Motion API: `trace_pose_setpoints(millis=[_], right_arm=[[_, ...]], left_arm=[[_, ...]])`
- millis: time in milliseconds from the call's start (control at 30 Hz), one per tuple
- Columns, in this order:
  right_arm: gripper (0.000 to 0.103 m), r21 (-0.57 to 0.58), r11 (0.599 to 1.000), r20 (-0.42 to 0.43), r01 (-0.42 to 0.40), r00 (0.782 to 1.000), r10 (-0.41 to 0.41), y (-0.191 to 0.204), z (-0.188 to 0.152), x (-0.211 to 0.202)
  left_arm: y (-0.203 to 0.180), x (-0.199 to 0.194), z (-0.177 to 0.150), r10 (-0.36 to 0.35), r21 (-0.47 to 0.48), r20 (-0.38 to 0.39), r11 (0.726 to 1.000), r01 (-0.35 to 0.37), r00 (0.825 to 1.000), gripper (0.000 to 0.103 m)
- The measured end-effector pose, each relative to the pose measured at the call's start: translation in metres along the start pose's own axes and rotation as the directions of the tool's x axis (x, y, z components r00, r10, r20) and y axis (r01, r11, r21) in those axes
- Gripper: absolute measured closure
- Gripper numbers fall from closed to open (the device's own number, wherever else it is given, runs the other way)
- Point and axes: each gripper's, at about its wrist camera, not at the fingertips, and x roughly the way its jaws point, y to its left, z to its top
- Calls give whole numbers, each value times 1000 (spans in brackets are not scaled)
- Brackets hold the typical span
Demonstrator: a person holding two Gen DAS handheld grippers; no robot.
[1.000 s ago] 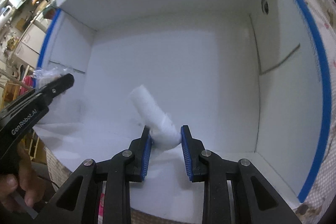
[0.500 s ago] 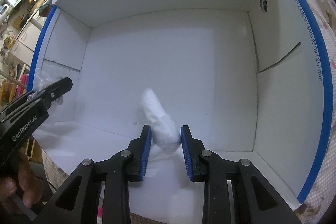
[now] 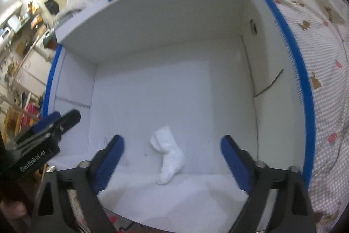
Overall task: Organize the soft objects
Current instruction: 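Carry bag and sock into the box and open both tools, then withdraw both tools from the box toward the remaining items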
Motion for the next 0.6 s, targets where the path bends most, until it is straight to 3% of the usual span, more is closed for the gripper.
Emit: trace_pose_setpoints(millis=[200, 333, 600], right_arm=[[5, -19, 1000, -3, 1, 1000, -1, 5, 3, 1], [5, -18, 1000, 6, -2, 1000, 2, 3, 1, -4], [0, -5, 999, 55, -47, 997, 47, 3, -2, -21]], left_arm=[[3, -6, 2, -33, -16, 21, 999, 33, 999, 40], [3, -17, 2, 45, -12, 80, 999, -45, 996, 40], [11, -33, -3, 54, -10, 82, 999, -53, 995, 39]])
